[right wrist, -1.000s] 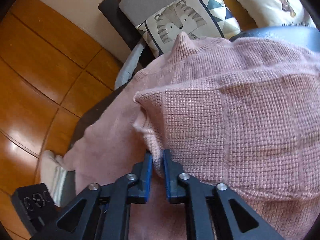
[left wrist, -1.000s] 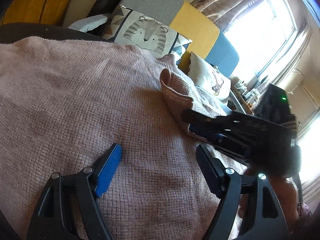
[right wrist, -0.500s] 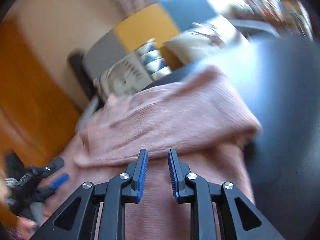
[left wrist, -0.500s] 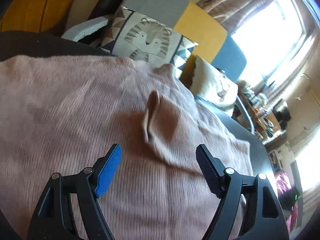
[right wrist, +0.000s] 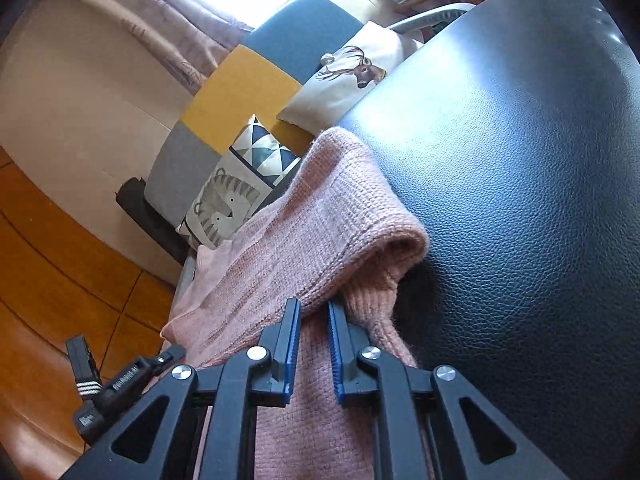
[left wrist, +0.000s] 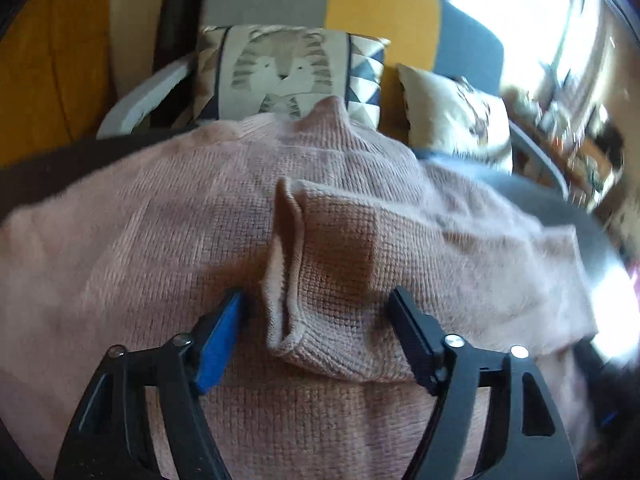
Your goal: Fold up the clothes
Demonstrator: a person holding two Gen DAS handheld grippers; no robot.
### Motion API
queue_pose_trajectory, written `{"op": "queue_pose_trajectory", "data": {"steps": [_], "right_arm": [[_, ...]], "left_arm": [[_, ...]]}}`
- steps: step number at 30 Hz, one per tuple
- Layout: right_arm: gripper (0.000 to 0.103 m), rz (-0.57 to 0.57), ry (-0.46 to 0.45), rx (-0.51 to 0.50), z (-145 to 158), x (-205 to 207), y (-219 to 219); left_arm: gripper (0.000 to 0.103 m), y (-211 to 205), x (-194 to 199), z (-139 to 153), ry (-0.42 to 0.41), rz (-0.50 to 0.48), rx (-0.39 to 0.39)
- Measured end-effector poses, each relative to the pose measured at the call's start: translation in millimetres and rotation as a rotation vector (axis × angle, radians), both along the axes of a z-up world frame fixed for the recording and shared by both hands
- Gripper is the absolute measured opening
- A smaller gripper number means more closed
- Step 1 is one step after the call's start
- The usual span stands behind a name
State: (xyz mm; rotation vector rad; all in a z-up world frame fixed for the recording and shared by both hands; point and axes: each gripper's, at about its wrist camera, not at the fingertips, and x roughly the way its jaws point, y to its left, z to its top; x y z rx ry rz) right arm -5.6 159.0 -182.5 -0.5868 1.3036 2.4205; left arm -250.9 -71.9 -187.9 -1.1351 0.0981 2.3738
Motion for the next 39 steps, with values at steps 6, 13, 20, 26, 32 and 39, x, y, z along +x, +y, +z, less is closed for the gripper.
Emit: {"op": "queue_pose_trajectory", "data": {"steps": [6, 13, 20, 26, 32, 39], "right_arm": [[0.012, -0.002, 0.000, 0.002, 2, 5, -2], [0.012, -0.008, 0.004, 0.007, 3, 5, -4], [0.012, -0.011, 0.016, 0.007, 2, 7, -5], [0.012, -0.010, 0.020, 0.008, 1, 8, -5], [0.012, -0.010, 0.018, 0.010, 2, 7, -6], [0.012, -0.013, 0.013, 0.015, 3, 7, -8]], "left_arm": [[0.035, -15, -12, 5, -0.012, 0.072, 0.061], [0.020, -33, -24, 4, -0.072, 0.081, 0.201], [0.020, -40, -23, 4, -0.107, 0.069, 0.277], [0.025, -32, -18, 8, -0.079, 0.078, 0.231], [0.030, -21, -13, 11, -0.035, 0.074, 0.145], [0.025, -17, -11, 12, -0.014, 0.082, 0.102]]}}
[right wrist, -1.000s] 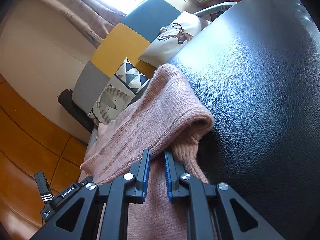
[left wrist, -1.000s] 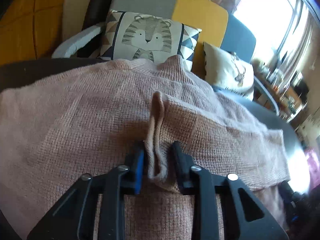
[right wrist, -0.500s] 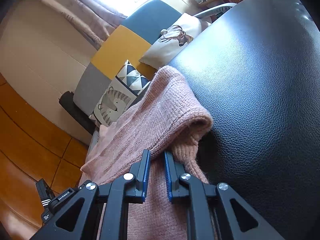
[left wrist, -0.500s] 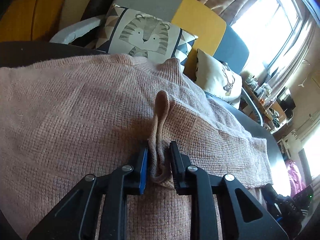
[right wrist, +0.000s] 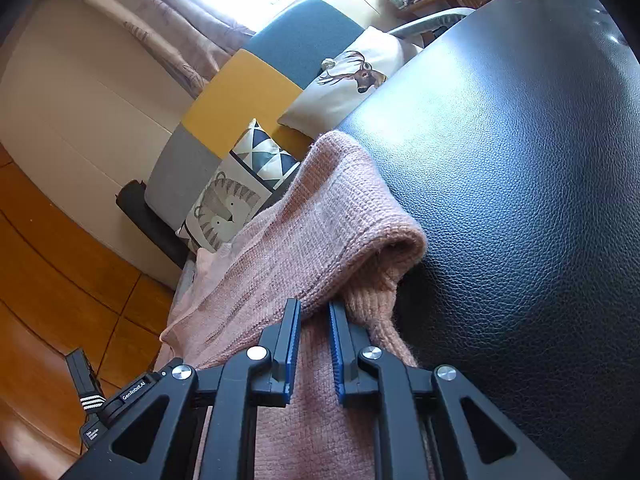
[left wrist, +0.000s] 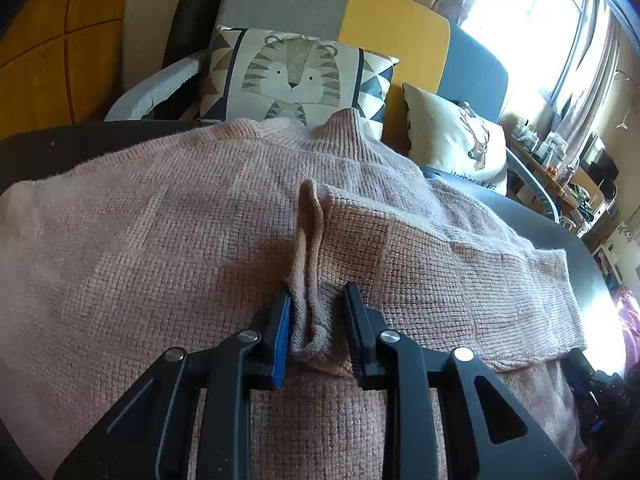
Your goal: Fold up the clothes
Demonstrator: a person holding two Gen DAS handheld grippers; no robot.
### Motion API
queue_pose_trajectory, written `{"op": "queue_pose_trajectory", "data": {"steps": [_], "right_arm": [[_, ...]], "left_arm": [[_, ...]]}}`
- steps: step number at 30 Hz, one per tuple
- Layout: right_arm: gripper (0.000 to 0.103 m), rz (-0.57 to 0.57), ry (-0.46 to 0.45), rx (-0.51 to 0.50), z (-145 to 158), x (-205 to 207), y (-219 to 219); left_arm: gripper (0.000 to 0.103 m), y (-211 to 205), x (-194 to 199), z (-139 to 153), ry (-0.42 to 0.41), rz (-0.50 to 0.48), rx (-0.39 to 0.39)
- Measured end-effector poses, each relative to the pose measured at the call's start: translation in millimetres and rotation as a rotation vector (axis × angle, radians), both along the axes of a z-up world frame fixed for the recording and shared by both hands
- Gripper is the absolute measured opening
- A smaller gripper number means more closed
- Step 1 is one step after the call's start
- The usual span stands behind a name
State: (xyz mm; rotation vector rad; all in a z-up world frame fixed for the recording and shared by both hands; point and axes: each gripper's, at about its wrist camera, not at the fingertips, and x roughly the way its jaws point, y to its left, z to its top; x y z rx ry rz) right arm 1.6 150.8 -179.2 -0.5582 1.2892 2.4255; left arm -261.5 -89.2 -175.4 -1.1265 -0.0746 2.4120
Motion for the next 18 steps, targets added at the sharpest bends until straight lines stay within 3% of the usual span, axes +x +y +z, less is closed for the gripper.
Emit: {"op": "queue_pose_trajectory", "data": {"steps": [9, 18], "right_arm": [[0.012, 0.000, 0.011, -0.004, -2, 0, 1], [0.012, 0.001, 0.023, -0.004, -4, 2, 3]], "left_arm": [[0.010, -3, -2, 7, -0.021, -0.025, 0.019], [0.006, -17, -8, 23, -0.048, -0.087, 0.121]]}}
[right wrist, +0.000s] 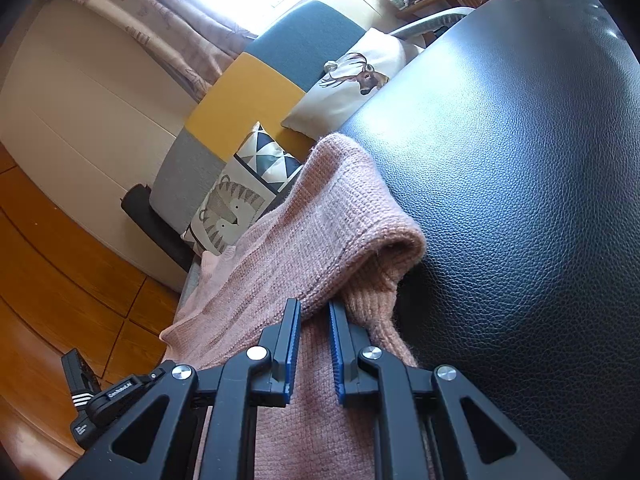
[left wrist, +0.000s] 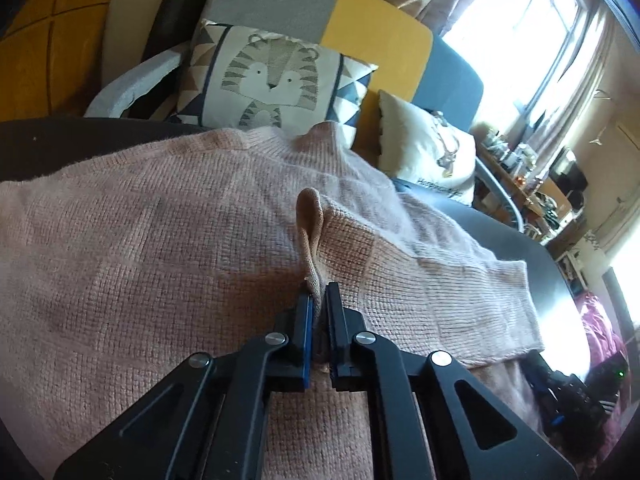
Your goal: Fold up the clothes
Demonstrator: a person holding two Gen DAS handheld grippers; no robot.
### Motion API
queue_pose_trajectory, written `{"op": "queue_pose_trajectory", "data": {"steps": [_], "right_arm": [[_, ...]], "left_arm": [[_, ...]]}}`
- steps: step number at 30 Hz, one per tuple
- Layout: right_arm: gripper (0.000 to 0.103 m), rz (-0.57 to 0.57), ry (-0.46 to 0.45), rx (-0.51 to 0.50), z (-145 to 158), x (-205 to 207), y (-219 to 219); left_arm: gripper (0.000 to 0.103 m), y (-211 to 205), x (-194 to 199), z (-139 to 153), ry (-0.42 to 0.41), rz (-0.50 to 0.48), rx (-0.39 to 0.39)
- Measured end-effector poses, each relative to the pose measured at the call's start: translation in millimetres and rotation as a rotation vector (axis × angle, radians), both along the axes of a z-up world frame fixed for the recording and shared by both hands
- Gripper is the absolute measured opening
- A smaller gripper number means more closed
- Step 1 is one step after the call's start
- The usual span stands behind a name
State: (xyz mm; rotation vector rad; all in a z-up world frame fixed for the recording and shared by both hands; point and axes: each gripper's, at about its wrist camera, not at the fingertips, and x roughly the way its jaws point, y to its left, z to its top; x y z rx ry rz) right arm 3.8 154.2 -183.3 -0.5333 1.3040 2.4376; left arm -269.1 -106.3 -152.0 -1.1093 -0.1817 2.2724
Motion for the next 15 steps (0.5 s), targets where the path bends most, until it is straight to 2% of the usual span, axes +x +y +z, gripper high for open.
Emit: {"op": "queue_pose_trajectory", "data": {"steps": [6, 10, 15], "right_arm": [[0.012, 0.002, 0.002, 0.001, 0, 1, 1], [0.012, 0.004, 0.013, -0.005, -1, 4, 3], [0.013, 0.006, 0.013, -0.005, -1, 5, 4]], "left_arm": [[0.006, -6, -2, 8, -0.014, 0.008, 0.036], [0.006, -22, -11, 13, -0.015, 0.075, 0.053], [0.006, -36, -18, -5, -0.058, 0.129, 0.040]]}}
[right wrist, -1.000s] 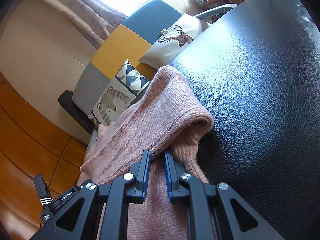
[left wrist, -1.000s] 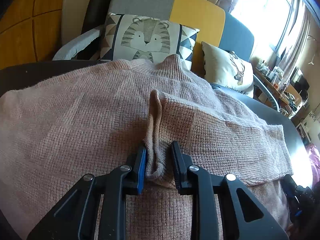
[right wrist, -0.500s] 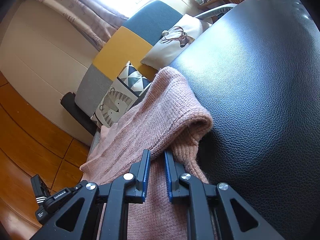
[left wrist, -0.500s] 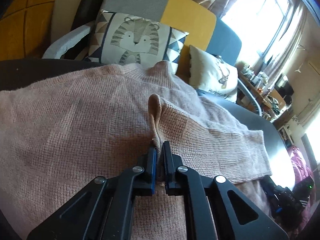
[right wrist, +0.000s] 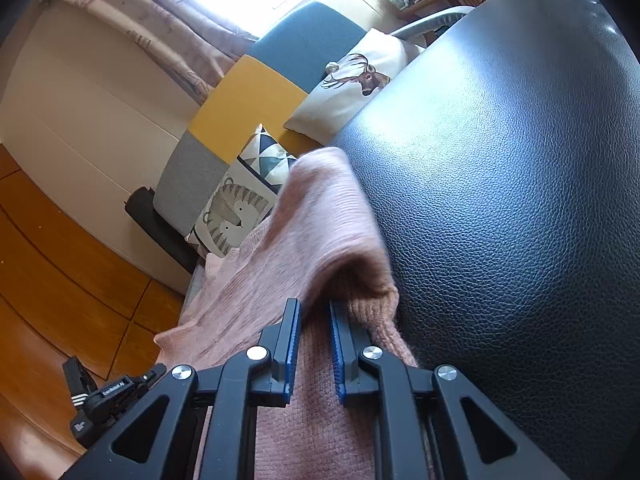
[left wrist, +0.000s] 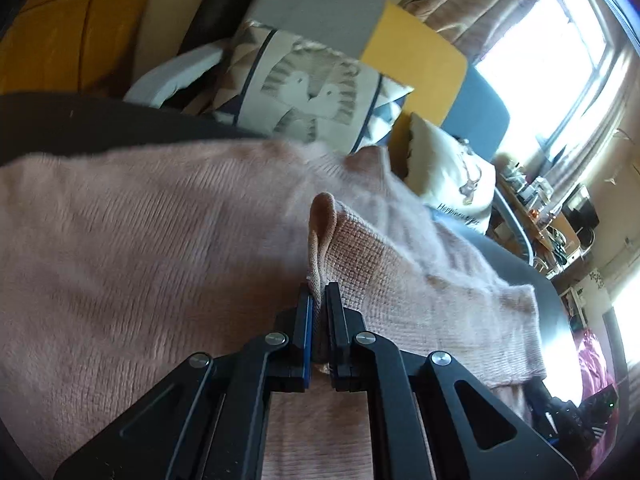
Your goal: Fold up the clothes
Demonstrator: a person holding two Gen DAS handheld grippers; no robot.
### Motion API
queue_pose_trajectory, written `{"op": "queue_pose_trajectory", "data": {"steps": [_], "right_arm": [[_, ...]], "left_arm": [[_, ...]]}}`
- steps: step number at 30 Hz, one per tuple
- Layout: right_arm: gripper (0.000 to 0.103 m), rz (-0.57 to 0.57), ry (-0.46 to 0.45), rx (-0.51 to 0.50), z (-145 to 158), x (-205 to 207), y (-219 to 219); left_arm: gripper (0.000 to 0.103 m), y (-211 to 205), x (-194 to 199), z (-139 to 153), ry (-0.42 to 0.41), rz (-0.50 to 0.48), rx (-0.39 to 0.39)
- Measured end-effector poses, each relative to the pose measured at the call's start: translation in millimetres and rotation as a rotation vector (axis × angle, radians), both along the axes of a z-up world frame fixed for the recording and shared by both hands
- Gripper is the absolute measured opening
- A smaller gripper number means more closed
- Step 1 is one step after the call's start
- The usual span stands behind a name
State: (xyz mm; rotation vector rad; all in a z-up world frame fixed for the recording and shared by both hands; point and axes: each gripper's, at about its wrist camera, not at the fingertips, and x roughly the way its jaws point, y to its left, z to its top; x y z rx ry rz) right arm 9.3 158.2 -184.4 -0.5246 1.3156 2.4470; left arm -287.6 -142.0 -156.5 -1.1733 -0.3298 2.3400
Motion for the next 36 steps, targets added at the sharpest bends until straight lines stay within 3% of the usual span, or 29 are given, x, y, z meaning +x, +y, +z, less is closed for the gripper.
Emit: {"op": "queue_pose_trajectory", "data": {"steps": [6, 9, 14, 16, 19, 25, 29, 32, 34, 36], "right_arm": [[0.013, 0.001, -0.045, -0.003, 3, -7, -2], [0.014, 0.050, -0.143, 0.005, 15, -19, -2], [0.010, 0.149, -0.265, 0.194, 49, -26, -10], [0.010, 0.191, -0.351, 0.255, 49, -33, -16], [0.010, 0.199, -0.405, 0.287, 46, -44, -21], [0.006, 0.065, -0.462, 0.327, 46, -61, -18], [0.000, -0.014, -0.438, 0.248, 35, -40, -4], [0.004, 0.048, -0.413, 0.211, 38, -40, -4], [0.016, 0.154, -0.391, 0.184, 43, -37, -11], [0.018, 0.263, -0.369, 0.223, 52, -32, -26]], "left_arm": [[0.008, -10, 1, -19, -0.045, 0.014, 0.086], [0.009, -11, 1, -21, -0.045, 0.016, 0.103], [0.009, -13, 0, -25, -0.051, 0.018, 0.137], [0.009, -15, -1, -26, -0.056, 0.020, 0.153], [0.010, -16, 0, -26, -0.053, 0.021, 0.151], [0.010, -14, 0, -25, -0.054, 0.042, 0.135], [0.010, -14, -1, -25, -0.058, 0.041, 0.145], [0.010, -15, -1, -24, -0.064, 0.041, 0.158], [0.010, -16, -1, -25, -0.067, 0.042, 0.169], [0.010, -16, -1, -25, -0.069, 0.044, 0.180]]}}
